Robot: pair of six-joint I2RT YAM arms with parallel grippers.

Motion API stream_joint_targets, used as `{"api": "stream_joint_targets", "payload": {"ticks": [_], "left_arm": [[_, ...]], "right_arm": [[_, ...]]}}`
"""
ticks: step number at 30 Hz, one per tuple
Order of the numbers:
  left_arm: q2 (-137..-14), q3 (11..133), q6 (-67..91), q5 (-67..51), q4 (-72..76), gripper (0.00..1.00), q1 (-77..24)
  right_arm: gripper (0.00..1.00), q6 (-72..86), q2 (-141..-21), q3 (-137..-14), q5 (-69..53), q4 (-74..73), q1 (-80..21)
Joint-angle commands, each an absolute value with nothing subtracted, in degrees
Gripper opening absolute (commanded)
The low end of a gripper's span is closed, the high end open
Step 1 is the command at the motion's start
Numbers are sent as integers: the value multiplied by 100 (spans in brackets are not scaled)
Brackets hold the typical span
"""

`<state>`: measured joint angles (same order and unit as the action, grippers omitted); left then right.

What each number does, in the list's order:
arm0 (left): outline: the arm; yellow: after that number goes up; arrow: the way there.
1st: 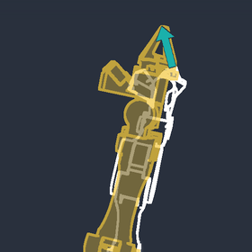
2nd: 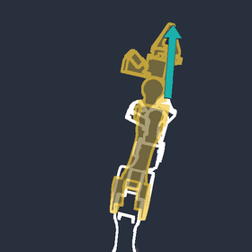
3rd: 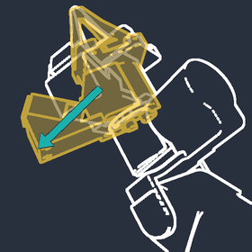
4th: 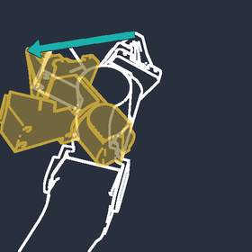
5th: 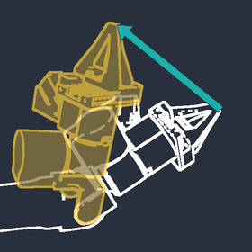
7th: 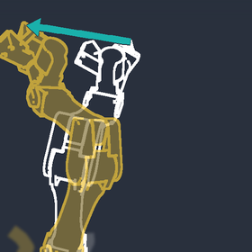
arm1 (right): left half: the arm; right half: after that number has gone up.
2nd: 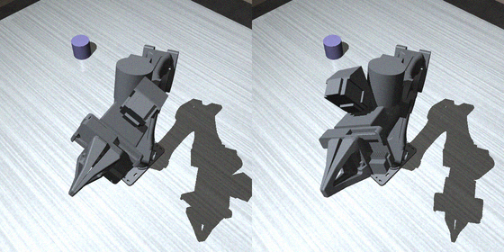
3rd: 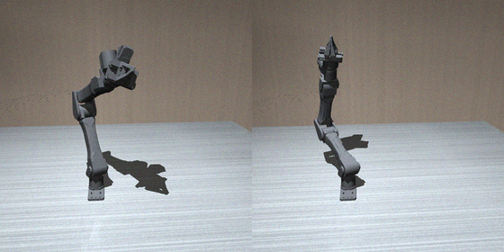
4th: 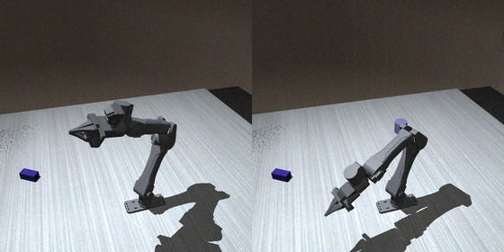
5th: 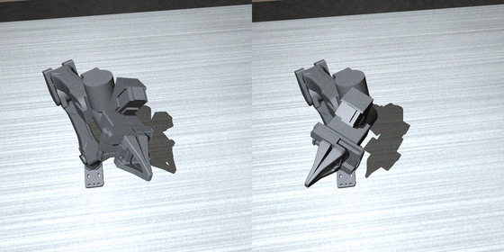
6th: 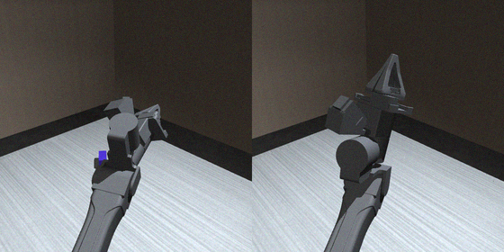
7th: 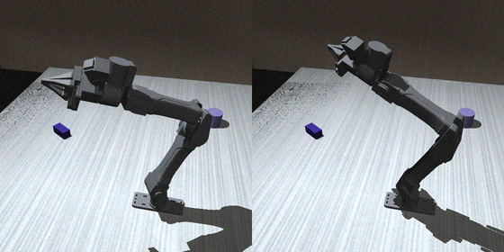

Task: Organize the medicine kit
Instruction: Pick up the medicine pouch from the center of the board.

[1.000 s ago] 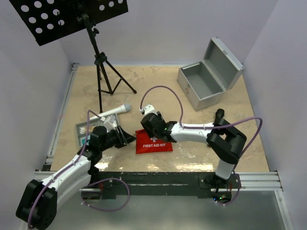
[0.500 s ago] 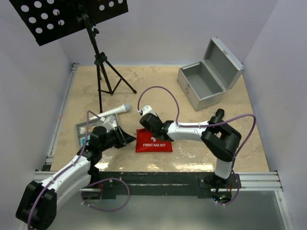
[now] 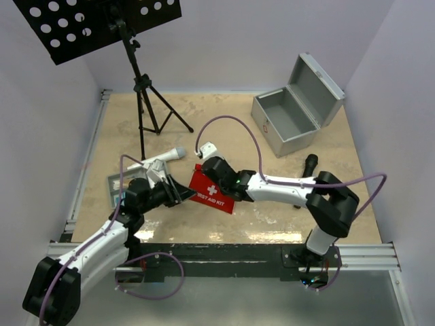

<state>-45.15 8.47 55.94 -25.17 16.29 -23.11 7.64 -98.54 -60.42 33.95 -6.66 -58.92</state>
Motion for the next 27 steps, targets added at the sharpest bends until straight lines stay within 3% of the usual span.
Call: {"api": "stream_joint_targets", "payload": {"ticks": [1, 10, 15, 23, 27], "left_arm": [[-4150, 870, 5713, -2532, 2092, 56, -2241], [-3156, 1967, 4730, -1249, 827, 79, -2153], [-3453, 2557, 3895, -1212, 528, 77, -2110], [-4007, 2268, 3533, -3583, 1967, 71, -1714], [-4236, 2198, 3752, -4173, 2441, 70, -1679]], "right_arm": [[0, 344, -9089, -5986, 3823, -650, -6204], [0, -174, -7719, -5459, 3806, -510, -6618], [0, -387, -6910, -5107, 3455, -360, -6662], [0, -483, -6276, -5220, 2919, -843, -6662], [0, -536, -6100, -5256, 2672, -993, -6662]]}}
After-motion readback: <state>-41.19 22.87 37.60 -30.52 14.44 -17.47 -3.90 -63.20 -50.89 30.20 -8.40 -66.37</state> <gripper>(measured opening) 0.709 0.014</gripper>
